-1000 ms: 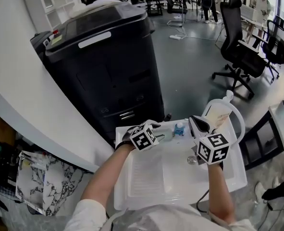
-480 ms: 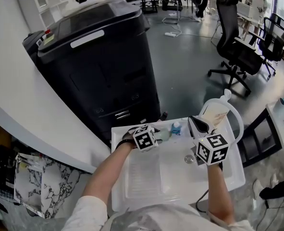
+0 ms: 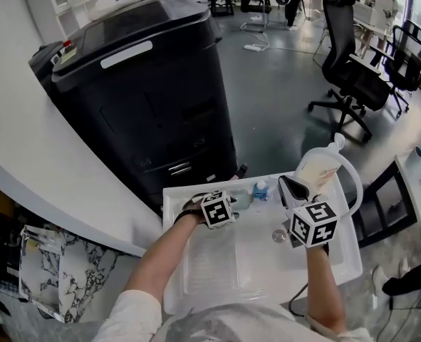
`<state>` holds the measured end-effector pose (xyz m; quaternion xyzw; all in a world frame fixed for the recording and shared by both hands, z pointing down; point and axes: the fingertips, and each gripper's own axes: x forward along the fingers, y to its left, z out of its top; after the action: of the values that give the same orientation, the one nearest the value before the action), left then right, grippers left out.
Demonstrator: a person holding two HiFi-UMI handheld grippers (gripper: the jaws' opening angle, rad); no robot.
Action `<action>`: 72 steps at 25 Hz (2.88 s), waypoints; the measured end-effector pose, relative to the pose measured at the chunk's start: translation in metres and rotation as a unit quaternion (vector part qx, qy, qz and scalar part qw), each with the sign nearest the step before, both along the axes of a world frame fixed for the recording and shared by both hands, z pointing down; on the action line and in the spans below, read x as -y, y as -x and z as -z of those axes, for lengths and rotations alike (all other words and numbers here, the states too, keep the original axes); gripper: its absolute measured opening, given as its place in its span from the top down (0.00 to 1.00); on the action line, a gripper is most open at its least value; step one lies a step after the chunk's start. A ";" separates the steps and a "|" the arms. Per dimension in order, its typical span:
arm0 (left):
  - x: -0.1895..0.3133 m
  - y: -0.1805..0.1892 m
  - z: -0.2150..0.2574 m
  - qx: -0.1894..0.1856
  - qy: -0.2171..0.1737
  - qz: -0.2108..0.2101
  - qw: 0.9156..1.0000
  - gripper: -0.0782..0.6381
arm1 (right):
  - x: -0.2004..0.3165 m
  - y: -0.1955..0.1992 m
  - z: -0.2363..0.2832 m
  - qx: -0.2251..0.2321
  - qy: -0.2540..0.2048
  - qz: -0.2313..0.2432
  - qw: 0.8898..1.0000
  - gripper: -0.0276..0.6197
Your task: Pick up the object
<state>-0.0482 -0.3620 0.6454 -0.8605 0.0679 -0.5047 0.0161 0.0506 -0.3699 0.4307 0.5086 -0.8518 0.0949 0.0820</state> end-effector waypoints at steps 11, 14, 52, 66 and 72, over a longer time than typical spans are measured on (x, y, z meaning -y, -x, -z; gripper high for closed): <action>-0.003 0.002 -0.020 0.023 0.012 -0.002 1.000 0.65 | 0.003 -0.001 -0.007 -0.002 0.007 0.001 1.000 0.95; -0.003 0.002 -0.021 0.027 0.007 -0.008 1.000 0.69 | 0.003 -0.002 -0.008 -0.003 0.009 0.001 1.000 0.95; -0.009 0.000 0.034 -0.052 -0.026 0.049 0.997 0.88 | -0.007 0.019 0.006 0.004 -0.006 0.026 1.000 0.95; 0.008 0.018 0.119 -0.166 -0.107 0.148 0.969 0.87 | -0.008 0.033 0.023 0.008 -0.026 0.045 0.999 0.95; 0.012 0.036 0.165 -0.226 -0.157 0.204 0.940 0.87 | -0.008 0.034 0.032 0.014 -0.036 0.049 0.998 0.95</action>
<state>-0.0846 -0.3736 0.4806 -0.9061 0.3220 -0.2727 0.0318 0.0164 -0.3618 0.3989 0.4676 -0.8796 0.0669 0.0566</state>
